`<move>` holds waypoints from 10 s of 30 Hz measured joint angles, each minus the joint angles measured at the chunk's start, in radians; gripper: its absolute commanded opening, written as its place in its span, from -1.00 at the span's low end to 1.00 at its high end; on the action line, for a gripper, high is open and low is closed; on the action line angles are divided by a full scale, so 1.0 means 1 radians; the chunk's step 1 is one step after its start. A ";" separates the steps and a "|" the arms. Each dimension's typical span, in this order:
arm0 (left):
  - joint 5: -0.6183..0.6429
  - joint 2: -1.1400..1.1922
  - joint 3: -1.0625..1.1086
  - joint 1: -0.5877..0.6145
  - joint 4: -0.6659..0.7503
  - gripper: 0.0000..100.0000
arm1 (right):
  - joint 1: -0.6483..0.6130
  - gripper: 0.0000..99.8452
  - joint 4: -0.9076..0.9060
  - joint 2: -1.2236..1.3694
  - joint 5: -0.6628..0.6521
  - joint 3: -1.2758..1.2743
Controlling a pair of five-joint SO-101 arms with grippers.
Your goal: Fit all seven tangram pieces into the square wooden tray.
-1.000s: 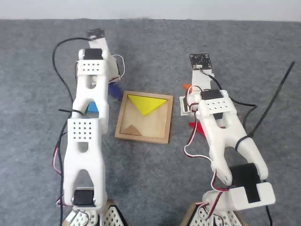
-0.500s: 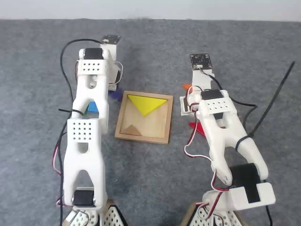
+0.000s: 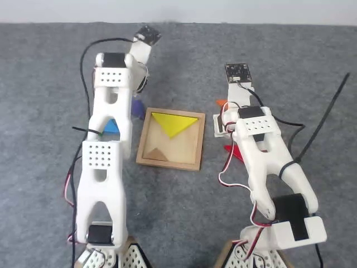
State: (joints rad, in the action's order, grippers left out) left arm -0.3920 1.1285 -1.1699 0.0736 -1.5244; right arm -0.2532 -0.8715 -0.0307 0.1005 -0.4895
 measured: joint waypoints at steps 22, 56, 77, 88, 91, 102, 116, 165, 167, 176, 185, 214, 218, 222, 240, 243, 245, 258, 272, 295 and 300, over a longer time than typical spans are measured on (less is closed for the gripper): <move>-0.011 -0.006 0.141 0.086 -0.193 -0.97 | 0.000 -0.84 0.000 0.000 0.000 0.000; -1.126 -0.473 0.809 0.035 -0.175 -0.67 | 0.000 -0.84 0.000 0.000 0.000 0.000; -1.079 -0.471 0.916 0.086 -0.124 -0.65 | 0.000 -0.84 0.000 0.000 0.000 0.000; -0.789 -0.473 1.022 0.150 -0.137 -0.73 | 0.000 -0.84 0.000 0.000 0.000 0.000; -0.789 -0.473 1.034 0.184 -0.164 -0.73 | 0.000 -0.84 0.000 0.000 0.000 0.000; -0.927 -0.592 1.241 0.262 -0.170 -0.73 | 0.000 -0.84 0.000 0.000 0.000 0.000; -1.005 -1.091 1.765 0.163 0.413 -0.48 | 0.000 -0.84 0.000 0.000 0.000 0.000; -1.155 -1.132 1.855 0.002 0.333 -0.50 | -0.002 -0.84 0.000 0.000 0.000 0.000; -1.155 -1.132 1.855 0.011 0.327 -0.50 | -0.002 -0.84 0.000 0.000 0.000 0.000; -1.126 -1.281 2.012 -0.078 0.331 -0.51 | 0.000 -0.84 0.000 0.000 0.000 0.000; -1.073 -1.347 2.101 -0.167 0.373 -0.51 | 0.000 -0.84 0.000 0.000 0.000 0.000; -1.369 -1.347 2.088 -0.175 0.397 -0.46 | -0.002 -0.84 0.000 0.000 0.000 0.000; -1.422 -1.347 2.088 -0.175 0.397 -0.46 | 0.000 -0.84 0.000 0.000 0.000 0.000; -1.467 -1.347 2.088 -0.204 0.390 -0.49 | 0.000 -0.84 0.000 0.000 0.000 0.000; -1.516 -1.347 2.088 -0.227 0.385 -0.53 | 0.000 -0.84 0.000 0.000 0.000 0.000; -1.522 -1.347 2.088 -0.227 0.384 -0.59 | 0.000 -0.84 0.000 0.000 0.000 0.000; -1.542 -1.347 2.088 -0.227 0.368 -0.59 | 0.000 -0.84 0.000 0.000 0.000 0.000; -1.560 -1.347 2.088 -0.241 0.318 -0.66 | 0.000 -0.84 0.000 0.000 0.000 0.000; -1.544 -1.347 2.088 -0.241 0.318 -0.69 | 0.000 -0.84 0.000 0.000 0.000 0.000; -1.283 -1.226 1.984 -0.203 0.365 -0.51 | 0.000 -0.84 0.000 0.000 0.000 0.000; -1.284 -1.119 1.870 -0.203 0.267 -0.52 | 0.000 -0.84 0.000 0.000 0.000 0.000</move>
State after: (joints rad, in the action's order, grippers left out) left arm -1.6763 0.0100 0.7004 -0.1289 -1.2574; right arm -0.2532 -0.8715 -0.0307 0.1005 -0.4895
